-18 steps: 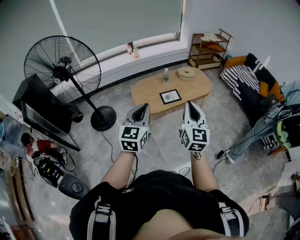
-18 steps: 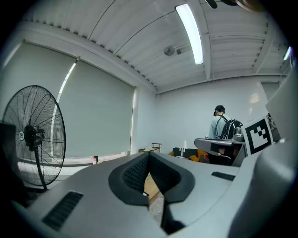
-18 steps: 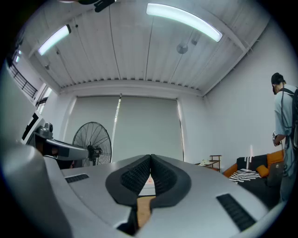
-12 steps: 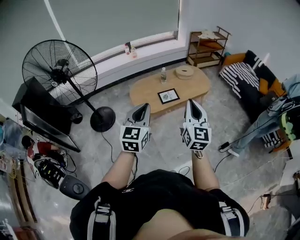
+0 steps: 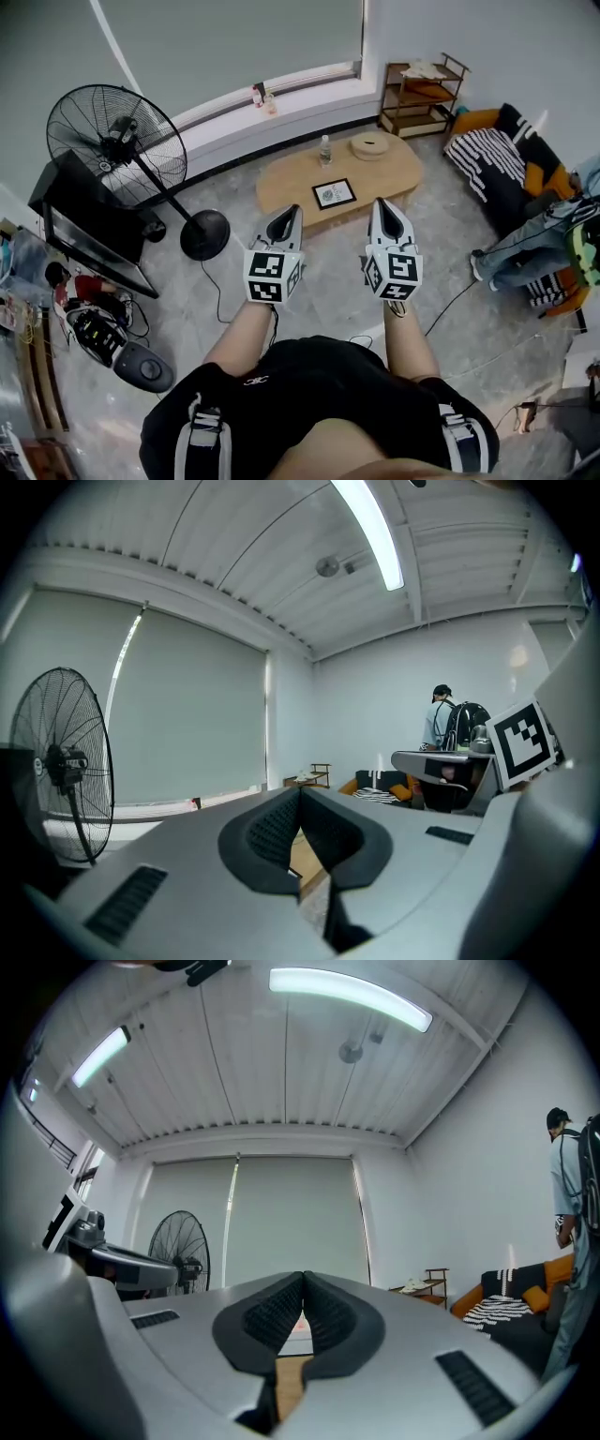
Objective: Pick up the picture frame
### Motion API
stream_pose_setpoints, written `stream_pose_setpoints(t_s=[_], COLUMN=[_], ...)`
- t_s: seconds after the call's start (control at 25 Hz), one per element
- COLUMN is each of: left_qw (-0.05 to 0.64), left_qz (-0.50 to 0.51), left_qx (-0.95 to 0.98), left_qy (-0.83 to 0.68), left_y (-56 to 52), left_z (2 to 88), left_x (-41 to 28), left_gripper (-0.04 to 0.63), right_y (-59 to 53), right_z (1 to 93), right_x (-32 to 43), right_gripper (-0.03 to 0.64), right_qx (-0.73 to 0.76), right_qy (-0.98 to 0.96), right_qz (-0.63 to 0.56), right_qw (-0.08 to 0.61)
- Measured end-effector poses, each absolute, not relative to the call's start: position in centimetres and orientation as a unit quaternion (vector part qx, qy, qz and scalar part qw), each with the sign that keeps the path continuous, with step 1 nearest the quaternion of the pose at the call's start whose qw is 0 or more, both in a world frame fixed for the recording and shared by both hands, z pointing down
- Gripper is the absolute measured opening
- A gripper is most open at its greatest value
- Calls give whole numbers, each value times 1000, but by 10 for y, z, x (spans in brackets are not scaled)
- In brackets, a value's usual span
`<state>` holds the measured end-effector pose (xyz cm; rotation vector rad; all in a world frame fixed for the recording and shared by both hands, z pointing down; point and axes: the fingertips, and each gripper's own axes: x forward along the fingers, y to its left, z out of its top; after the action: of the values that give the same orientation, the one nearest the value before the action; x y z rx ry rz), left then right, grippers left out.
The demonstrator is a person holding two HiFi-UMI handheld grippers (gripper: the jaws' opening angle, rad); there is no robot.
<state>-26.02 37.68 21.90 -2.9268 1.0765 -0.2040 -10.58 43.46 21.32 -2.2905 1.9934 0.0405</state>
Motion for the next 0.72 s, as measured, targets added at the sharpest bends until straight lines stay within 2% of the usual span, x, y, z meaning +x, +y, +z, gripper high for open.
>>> stream_pose_setpoints(t_s=[0.4, 0.72], left_qw=[3, -10], left_qz=[-68, -71], left_qx=[-933, -932], left_qy=[354, 354], left_y=[391, 358], left_z=[243, 261], left_x=[-199, -185], left_gripper=[21, 21], right_y=[444, 410], right_z=[233, 249], right_x=[-44, -32], right_gripper=[16, 17], right_qx=[-746, -742], right_qy=[664, 669], right_qz=[12, 4], right_qw=[50, 46])
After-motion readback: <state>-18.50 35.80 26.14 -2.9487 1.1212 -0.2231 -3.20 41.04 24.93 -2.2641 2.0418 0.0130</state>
